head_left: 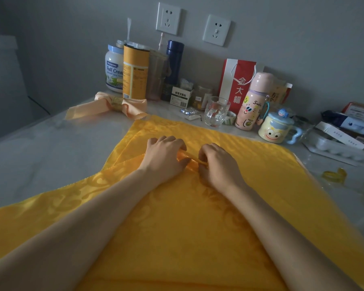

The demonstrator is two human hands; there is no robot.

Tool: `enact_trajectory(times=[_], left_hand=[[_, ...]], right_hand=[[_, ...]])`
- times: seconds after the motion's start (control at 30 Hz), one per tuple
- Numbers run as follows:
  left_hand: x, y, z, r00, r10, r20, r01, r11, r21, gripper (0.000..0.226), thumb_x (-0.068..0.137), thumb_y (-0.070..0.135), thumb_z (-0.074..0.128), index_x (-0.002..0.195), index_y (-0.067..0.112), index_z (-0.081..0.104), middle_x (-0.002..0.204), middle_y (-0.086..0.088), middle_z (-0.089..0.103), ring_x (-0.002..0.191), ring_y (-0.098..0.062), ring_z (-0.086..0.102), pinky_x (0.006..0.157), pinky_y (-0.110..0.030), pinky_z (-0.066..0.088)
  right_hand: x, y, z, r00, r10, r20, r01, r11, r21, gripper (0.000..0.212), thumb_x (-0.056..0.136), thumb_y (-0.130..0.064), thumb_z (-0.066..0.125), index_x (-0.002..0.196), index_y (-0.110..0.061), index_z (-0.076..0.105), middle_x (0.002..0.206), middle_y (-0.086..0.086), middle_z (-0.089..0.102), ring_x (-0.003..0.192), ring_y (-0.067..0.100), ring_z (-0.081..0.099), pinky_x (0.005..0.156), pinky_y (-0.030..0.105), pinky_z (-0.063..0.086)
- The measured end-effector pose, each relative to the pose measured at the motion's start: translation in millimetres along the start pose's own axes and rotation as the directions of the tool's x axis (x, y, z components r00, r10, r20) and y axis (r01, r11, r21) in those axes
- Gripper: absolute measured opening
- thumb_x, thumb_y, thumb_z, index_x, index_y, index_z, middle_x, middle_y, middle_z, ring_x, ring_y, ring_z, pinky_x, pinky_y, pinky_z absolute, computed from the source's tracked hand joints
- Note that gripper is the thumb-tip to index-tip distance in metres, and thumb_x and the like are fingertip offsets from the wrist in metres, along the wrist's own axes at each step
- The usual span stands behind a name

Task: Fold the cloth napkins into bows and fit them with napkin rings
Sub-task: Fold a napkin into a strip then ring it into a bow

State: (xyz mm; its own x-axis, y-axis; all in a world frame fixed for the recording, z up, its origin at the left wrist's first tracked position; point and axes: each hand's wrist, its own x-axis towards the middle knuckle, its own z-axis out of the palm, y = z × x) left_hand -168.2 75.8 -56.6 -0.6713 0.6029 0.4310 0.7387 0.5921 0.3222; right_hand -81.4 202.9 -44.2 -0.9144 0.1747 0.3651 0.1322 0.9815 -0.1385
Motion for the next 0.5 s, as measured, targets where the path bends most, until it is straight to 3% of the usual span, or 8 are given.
enact_trajectory(times=[0.1, 0.3, 0.5], left_hand=[[0.6, -2.5, -0.6, 0.999, -0.015, 0.036, 0.017, 0.999, -0.039, 0.033, 0.086, 0.043, 0.06, 0.112, 0.024, 0.061, 0.117, 0.005, 0.058, 0.117, -0.018, 0.047, 0.1, -0.038, 0.029], [1.8, -1.4, 0.4, 0.999, 0.025, 0.027, -0.025, 0.999, -0.02, 0.018, 0.091, 0.027, 0.056, 0.108, 0.022, 0.061, 0.113, 0.005, 0.06, 0.112, -0.019, 0.048, 0.095, -0.034, 0.025], [-0.2, 3.9, -2.4, 0.987, 0.155, 0.034, -0.158, 0.983, 0.089, 0.033, 0.086, 0.006, 0.049, 0.114, 0.021, 0.056, 0.123, 0.005, 0.055, 0.122, -0.017, 0.042, 0.109, -0.039, 0.017]], right_hand=[[-0.3, 2.6, 0.4, 0.999, 0.043, 0.0, -0.043, 0.997, 0.059, 0.012, 0.085, -0.014, 0.059, 0.093, -0.011, 0.052, 0.094, 0.003, 0.053, 0.085, 0.02, 0.047, 0.066, 0.027, 0.028], [0.7, 5.0, -1.3, 0.996, 0.09, 0.006, -0.089, 0.979, 0.184, 0.016, 0.078, -0.003, 0.058, 0.09, -0.013, 0.058, 0.094, 0.004, 0.06, 0.094, 0.025, 0.054, 0.09, 0.04, 0.039], [-0.3, 2.9, -0.4, 1.0, 0.002, 0.007, -0.002, 1.0, -0.013, 0.022, 0.074, 0.002, 0.055, 0.091, -0.012, 0.058, 0.099, 0.004, 0.054, 0.101, 0.025, 0.048, 0.084, 0.03, 0.028]])
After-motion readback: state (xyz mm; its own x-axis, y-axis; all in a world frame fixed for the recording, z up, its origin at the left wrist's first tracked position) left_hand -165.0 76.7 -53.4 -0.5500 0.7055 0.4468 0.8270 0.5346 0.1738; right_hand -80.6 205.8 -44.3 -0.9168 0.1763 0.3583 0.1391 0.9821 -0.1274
